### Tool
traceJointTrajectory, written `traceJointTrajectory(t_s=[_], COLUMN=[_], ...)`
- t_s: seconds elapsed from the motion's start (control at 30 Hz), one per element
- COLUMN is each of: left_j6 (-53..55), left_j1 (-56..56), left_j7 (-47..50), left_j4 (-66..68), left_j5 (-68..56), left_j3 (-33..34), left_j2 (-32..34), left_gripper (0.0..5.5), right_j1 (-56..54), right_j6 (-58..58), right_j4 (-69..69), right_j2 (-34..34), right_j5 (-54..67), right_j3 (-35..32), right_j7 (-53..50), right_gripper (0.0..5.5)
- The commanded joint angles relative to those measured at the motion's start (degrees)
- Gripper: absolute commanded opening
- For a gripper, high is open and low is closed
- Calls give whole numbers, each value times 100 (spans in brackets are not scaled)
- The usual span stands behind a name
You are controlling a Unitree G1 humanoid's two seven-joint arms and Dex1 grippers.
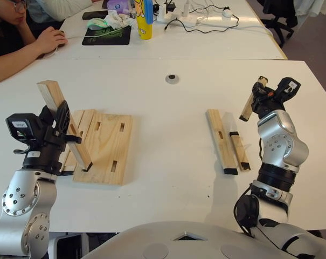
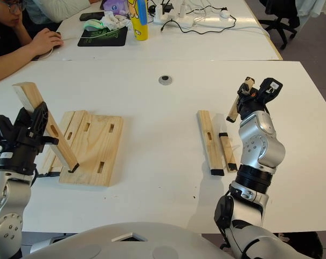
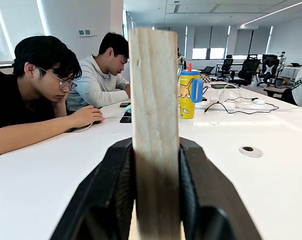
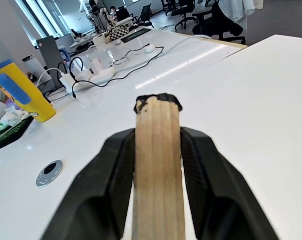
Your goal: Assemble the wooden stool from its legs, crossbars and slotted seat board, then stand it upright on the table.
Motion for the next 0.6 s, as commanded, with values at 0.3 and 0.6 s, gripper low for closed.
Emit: traceJointTrajectory(t_s=[0.3,0.6], left_j6=[-184,-1235], left_j1=[-924,-3040], left_j7=[48,-65], left_j4=[424,2650], left_j5=[400,1332], left_j3=[-460,-985], left_j2=[-399,-645], left_gripper=[104,104], right_j1=[-160,-576], right_j6=[19,-49], right_j4=[130,568], right_j2=[-36,-60], right_j5=[45,18], right_j3=[121,364], right_j7=[34,159], right_gripper=[130,130])
